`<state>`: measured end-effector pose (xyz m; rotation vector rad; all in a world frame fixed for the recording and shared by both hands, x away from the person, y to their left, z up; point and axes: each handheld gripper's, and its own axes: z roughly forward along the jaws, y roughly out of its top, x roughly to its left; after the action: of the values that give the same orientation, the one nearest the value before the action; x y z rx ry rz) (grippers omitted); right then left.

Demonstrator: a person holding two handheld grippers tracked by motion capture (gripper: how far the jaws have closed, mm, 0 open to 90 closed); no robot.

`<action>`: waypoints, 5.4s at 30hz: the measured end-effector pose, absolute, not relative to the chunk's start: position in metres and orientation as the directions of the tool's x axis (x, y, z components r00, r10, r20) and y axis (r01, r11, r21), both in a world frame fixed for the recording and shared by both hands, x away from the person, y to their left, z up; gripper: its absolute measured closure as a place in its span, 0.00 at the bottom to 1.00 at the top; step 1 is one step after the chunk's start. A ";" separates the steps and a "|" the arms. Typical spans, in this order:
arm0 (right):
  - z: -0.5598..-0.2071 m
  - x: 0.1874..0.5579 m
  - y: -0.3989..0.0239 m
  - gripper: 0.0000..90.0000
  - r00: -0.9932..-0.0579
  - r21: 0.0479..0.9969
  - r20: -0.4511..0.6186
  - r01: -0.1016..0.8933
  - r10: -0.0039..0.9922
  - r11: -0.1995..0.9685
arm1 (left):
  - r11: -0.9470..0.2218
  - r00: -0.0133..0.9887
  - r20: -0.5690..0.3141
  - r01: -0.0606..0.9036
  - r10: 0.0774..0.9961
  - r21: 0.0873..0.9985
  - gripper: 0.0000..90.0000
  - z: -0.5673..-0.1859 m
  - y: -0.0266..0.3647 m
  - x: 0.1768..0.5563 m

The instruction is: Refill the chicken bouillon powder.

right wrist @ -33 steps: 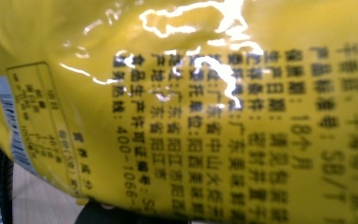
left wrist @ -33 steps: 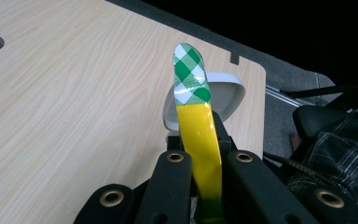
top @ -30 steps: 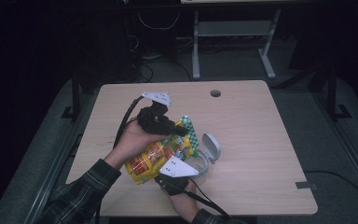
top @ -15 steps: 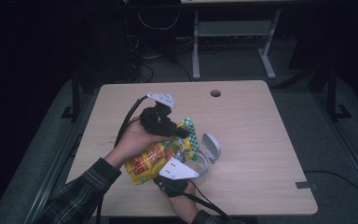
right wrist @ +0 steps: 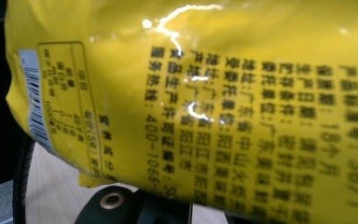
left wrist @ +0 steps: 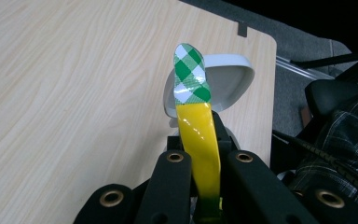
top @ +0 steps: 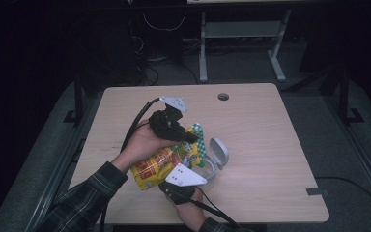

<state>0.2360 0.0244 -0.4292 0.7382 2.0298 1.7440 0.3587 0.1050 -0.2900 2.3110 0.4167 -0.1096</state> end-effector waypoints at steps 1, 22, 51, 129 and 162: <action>-0.429 0.236 0.024 1.00 -0.797 0.984 0.064 0.151 0.600 0.097 | -0.651 0.942 -0.206 0.332 0.264 0.683 1.00 -0.290 0.104 0.359; -0.429 0.237 0.022 1.00 -0.801 0.985 0.068 0.147 0.595 0.085 | -0.674 0.943 -0.194 0.329 0.270 0.662 1.00 -0.290 0.099 0.361; -0.429 0.237 0.023 1.00 -0.805 0.984 0.081 0.157 0.588 0.079 | -0.685 0.940 -0.194 0.337 0.279 0.646 1.00 -0.292 0.097 0.361; -0.429 0.238 0.022 1.00 -0.816 0.985 0.107 0.164 0.567 0.051 | -0.744 0.940 -0.172 0.339 0.295 0.575 1.00 -0.292 0.086 0.365; -0.427 0.244 0.025 1.00 -0.821 0.987 0.093 0.152 0.563 0.059 | -0.736 0.939 -0.164 0.338 0.301 0.586 1.00 -0.289 0.091 0.368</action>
<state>0.2435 0.0253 -0.4274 0.7190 2.0261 1.8215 0.3675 0.0911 -0.2891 2.4474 0.4509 -0.0760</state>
